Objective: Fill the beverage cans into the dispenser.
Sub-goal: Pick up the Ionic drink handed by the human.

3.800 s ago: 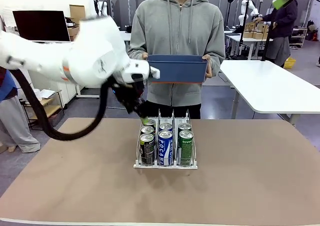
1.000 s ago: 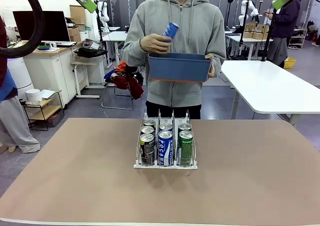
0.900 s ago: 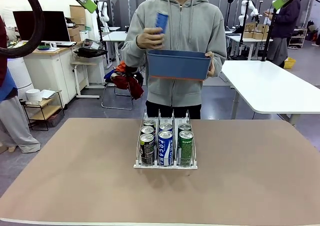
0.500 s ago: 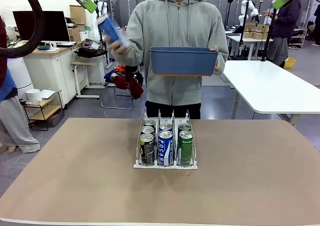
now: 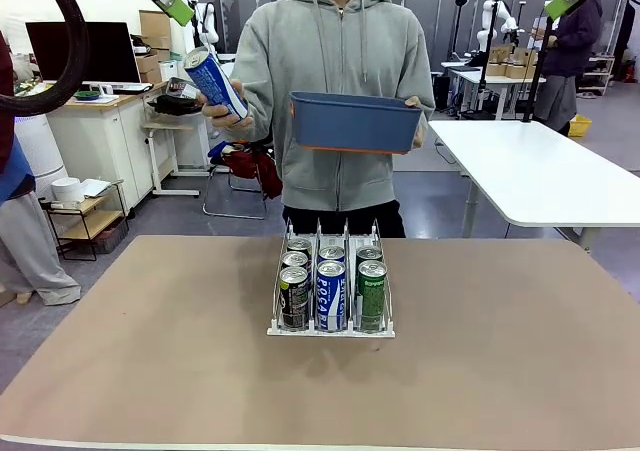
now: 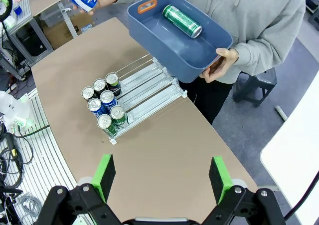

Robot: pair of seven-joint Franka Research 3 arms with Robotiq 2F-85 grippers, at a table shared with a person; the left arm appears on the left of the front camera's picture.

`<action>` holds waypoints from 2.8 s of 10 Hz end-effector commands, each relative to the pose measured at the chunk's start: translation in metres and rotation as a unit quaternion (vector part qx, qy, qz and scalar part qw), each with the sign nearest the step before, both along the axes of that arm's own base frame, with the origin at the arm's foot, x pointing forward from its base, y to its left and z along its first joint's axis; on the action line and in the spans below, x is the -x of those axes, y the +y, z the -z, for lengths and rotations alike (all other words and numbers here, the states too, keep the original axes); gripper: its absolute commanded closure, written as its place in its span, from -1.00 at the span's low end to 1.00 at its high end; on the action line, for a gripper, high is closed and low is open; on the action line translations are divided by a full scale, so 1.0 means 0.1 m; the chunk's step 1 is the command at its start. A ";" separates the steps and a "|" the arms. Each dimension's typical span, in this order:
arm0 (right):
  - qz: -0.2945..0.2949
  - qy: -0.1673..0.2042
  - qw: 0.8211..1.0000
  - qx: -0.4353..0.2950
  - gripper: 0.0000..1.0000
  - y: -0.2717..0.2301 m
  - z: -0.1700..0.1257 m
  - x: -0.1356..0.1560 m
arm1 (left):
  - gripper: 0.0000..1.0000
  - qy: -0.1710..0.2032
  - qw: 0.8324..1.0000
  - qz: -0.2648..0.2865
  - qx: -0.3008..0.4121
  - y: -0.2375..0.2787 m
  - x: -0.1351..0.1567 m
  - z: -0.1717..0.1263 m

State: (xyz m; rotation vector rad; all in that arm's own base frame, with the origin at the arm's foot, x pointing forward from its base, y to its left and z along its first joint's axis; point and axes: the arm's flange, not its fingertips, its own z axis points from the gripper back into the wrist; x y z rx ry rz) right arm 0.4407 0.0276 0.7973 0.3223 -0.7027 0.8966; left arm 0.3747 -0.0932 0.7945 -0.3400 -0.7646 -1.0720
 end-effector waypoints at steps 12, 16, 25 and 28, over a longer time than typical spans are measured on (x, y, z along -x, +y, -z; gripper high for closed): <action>0.002 0.005 1.000 -0.004 -1.00 0.00 0.00 0.01 | -1.00 0.006 1.000 0.000 0.005 0.02 0.02 0.00; 0.002 0.005 1.000 -0.004 -1.00 0.00 0.00 0.01 | -1.00 0.008 1.000 -0.013 -0.010 0.03 -0.13 -0.01; 0.002 0.005 1.000 -0.004 -1.00 0.00 0.00 0.01 | -1.00 -0.019 0.995 -0.077 -0.053 -0.26 -0.78 0.11; 0.002 0.005 1.000 -0.004 -1.00 0.00 0.00 0.01 | -1.00 -0.021 0.995 -0.083 -0.047 -0.35 -0.92 0.24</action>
